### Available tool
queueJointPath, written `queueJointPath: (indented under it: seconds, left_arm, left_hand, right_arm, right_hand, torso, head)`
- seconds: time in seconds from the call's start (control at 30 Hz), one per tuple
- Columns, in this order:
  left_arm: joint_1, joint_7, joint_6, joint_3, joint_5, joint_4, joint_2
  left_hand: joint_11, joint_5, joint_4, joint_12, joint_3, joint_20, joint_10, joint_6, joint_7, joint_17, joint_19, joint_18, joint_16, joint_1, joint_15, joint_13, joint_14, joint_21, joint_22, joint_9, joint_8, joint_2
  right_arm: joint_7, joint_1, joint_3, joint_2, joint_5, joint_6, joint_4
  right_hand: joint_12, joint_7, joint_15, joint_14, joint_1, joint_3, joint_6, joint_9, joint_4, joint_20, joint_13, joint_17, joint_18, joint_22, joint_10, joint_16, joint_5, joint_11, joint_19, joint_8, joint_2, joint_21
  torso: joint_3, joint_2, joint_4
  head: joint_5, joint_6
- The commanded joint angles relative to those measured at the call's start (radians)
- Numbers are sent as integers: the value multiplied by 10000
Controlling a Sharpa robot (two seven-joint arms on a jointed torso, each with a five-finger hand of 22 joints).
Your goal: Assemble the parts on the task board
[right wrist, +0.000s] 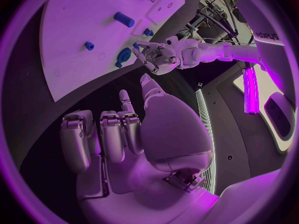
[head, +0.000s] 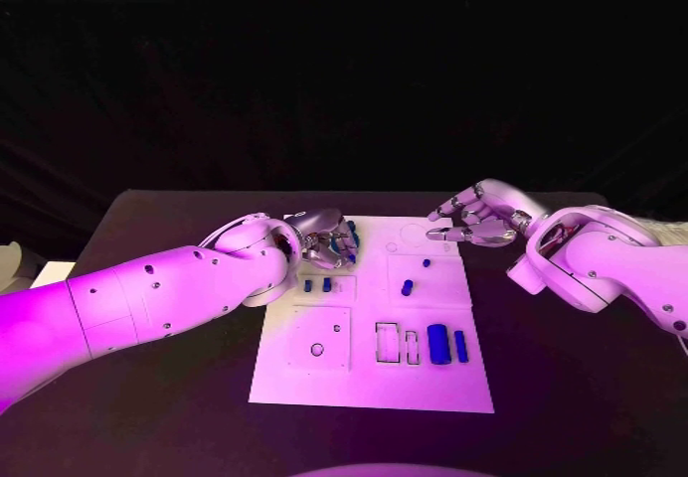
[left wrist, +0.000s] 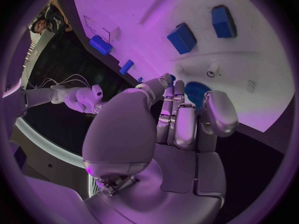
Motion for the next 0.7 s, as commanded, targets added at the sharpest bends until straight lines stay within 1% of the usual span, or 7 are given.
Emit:
queueJointPath:
  seconds: [0.03,0.2,0.33,0.4,0.47,0.57,0.7]
  left_arm:
    - [10,237,-490,44,785,118,-93]
    - [16,271,-560,98,981,295,-318]
    - [42,220,-446,115,1101,460,-597]
    - [51,187,-399,117,1123,496,-689]
    - [59,145,-349,118,1141,522,-795]
    - [66,74,-241,118,1161,523,-951]
    - [68,9,-116,115,1169,496,-1051]
  left_hand:
    - [-3,-6,-3,-53,56,-4,89,68,0,-9,369,-129,-40,-73,23,-16,301,41,13,-13,-49,-2]
    - [-3,-6,-23,-81,73,-3,117,91,2,-37,379,-133,-46,-79,23,-23,298,68,38,-24,-60,-2]
    - [-3,-7,-47,-116,87,-2,148,113,2,-48,387,-137,-41,-89,23,-31,299,90,60,-38,-76,-10]
    - [-3,-7,-50,-121,89,-2,151,116,2,-46,391,-141,-38,-92,23,-33,299,110,78,-40,-78,-12]
    - [-2,-8,-54,-130,88,-2,157,118,2,-57,394,-144,-41,-100,24,-35,298,125,94,-44,-84,-19]
    - [-2,-9,-54,-131,88,-2,157,118,2,-58,394,-144,-42,-100,24,-35,298,127,95,-44,-84,-20]
    - [-1,-9,-60,-158,89,0,173,128,0,-65,396,-147,-37,-125,26,-42,299,140,109,-56,-98,-31]
  right_arm:
    - [82,-7,0,15,-31,142,-18]
    - [85,-8,0,31,-23,151,-36]
    - [78,-8,-1,21,-20,153,-35]
    - [74,-8,-1,15,-19,152,-34]
    - [69,-8,-1,9,-19,152,-31]
    - [65,-8,-1,4,-18,149,-25]
    - [64,-8,-1,8,-19,145,-19]
  right_hand:
    - [4,-60,49,1045,1,-64,-22,9,12,-1,2617,2633,-67,2629,1003,41,54,25,1047,16,124,23]
    - [4,-60,49,1045,1,-64,-22,9,12,-1,2617,2633,-67,2629,1003,41,54,25,1047,16,124,23]
    - [4,-60,49,1045,1,-64,-22,9,12,-1,2617,2633,-67,2629,1003,41,54,25,1047,16,124,23]
    - [4,-60,49,1045,1,-64,-22,9,12,-1,2617,2633,-67,2629,1003,41,54,25,1047,16,124,23]
    - [4,-60,49,1045,1,-64,-22,9,12,-1,2617,2633,-67,2629,1003,41,54,25,1047,16,124,23]
    - [8,-63,46,1045,13,-83,-6,16,16,-2,2619,2633,-67,2629,1006,41,48,22,1047,25,138,23]
    - [8,-63,46,1045,13,-83,-6,16,16,-2,2619,2633,-67,2629,1006,41,48,22,1047,25,138,23]
  torso:
    - [4,3,14]
    - [1,9,10]
    - [14,16,-4]
    - [19,11,9]
    - [15,10,15]
    - [-3,24,17]
    - [2,24,5]
  head:
    - [21,25]
    - [10,74]
    - [4,67]
    - [0,58]
    - [26,46]
    - [12,48]
    - [48,7]
